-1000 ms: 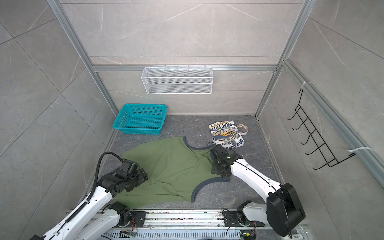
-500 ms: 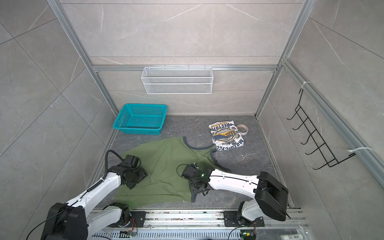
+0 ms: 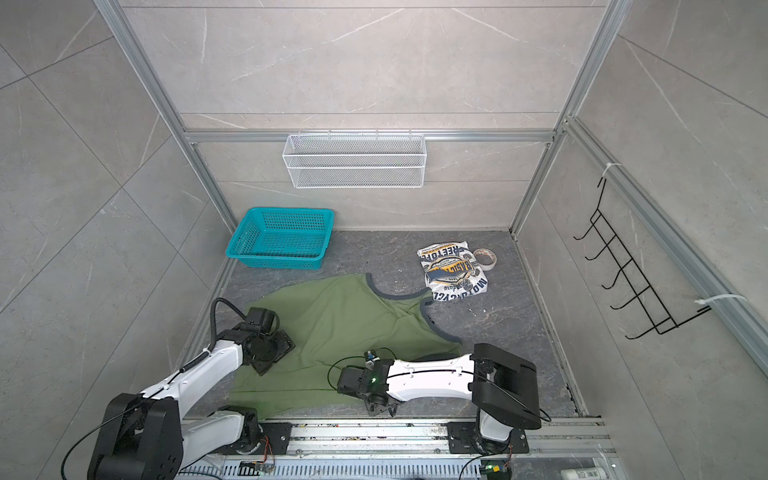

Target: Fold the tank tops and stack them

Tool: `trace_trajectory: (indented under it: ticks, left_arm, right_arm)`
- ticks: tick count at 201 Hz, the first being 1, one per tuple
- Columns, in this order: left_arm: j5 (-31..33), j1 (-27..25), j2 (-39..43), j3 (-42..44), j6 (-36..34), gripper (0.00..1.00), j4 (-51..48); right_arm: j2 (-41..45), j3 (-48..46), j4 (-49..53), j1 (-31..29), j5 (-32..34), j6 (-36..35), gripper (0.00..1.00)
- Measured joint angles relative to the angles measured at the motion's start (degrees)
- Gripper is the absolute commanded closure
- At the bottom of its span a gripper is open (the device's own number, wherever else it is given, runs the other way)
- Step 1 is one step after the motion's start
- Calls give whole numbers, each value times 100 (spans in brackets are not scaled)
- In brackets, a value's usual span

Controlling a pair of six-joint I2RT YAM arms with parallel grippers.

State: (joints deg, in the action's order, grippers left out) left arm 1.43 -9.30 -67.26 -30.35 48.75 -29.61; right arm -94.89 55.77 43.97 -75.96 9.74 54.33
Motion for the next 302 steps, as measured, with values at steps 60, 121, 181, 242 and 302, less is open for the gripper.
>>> trace_trajectory:
  ticks: [60, 121, 181, 242, 302]
  left_arm:
    - [-4, 247, -157, -59, -39, 20, 229]
    - [0, 323, -544, -291, -131, 20, 308]
    - [-46, 699, -1102, -708, -369, 19, 472]
    - [63, 861, -745, -927, -667, 14, 225]
    - [-9, 11, -306, -1386, -686, 14, 131]
  right_arm:
    - [-35, -129, 332, 0, 203, 474, 70]
    - [-46, -225, 343, 0, 175, 485, 56]
    - [-363, 190, -42, -243, -275, -138, 46]
    - [402, 426, 162, -13, 197, -413, 35]
    - [1290, 492, 133, 2212, 522, -765, 36]
